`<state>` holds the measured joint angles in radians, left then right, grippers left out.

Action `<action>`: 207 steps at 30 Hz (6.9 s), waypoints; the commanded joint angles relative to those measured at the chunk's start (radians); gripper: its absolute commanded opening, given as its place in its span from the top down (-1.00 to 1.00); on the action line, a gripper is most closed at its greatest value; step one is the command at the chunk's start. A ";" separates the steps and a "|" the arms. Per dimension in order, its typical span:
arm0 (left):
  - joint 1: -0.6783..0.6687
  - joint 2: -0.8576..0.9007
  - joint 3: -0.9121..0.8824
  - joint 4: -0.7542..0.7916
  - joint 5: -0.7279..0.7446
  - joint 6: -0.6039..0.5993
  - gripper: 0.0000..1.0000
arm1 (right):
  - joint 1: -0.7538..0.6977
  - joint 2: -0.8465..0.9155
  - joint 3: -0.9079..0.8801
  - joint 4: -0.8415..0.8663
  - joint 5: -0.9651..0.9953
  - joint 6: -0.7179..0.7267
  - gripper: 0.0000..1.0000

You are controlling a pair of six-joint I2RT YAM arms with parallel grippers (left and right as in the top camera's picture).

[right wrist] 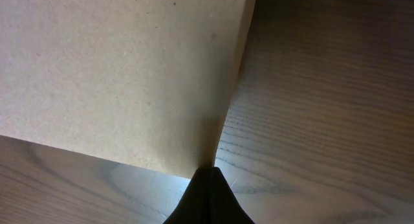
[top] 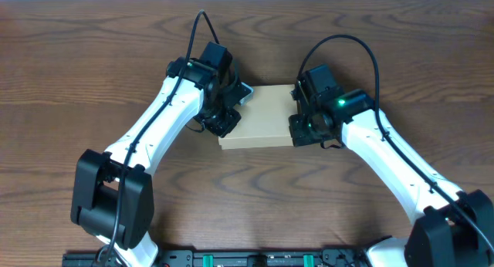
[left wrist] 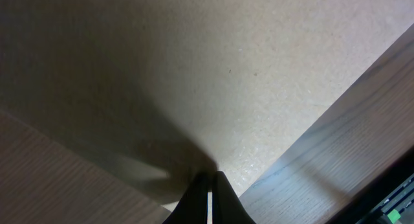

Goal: Pack container

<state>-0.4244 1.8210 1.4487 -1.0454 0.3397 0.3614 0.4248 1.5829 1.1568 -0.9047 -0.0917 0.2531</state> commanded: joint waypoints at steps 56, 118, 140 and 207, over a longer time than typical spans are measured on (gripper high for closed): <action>0.005 -1.254 -0.456 -0.165 0.174 -0.447 -0.91 | 0.002 -1.157 -0.349 -0.348 -0.197 0.244 -0.99; 0.385 -1.817 -1.313 0.571 0.046 -0.342 -0.91 | 0.002 -1.157 -0.349 -0.348 -0.197 0.244 -0.99; 0.385 -1.817 -1.313 0.571 0.046 -0.342 -0.90 | 0.002 -1.157 -0.349 -0.348 -0.197 0.244 -0.99; 0.385 -1.817 -1.313 0.571 0.046 -0.342 -0.90 | -0.012 -1.578 -0.997 0.217 -0.013 -0.101 -0.98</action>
<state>-0.0456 0.0128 0.1524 -0.4728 0.3782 0.0227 0.4202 0.0162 0.1638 -0.6880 -0.1146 0.1417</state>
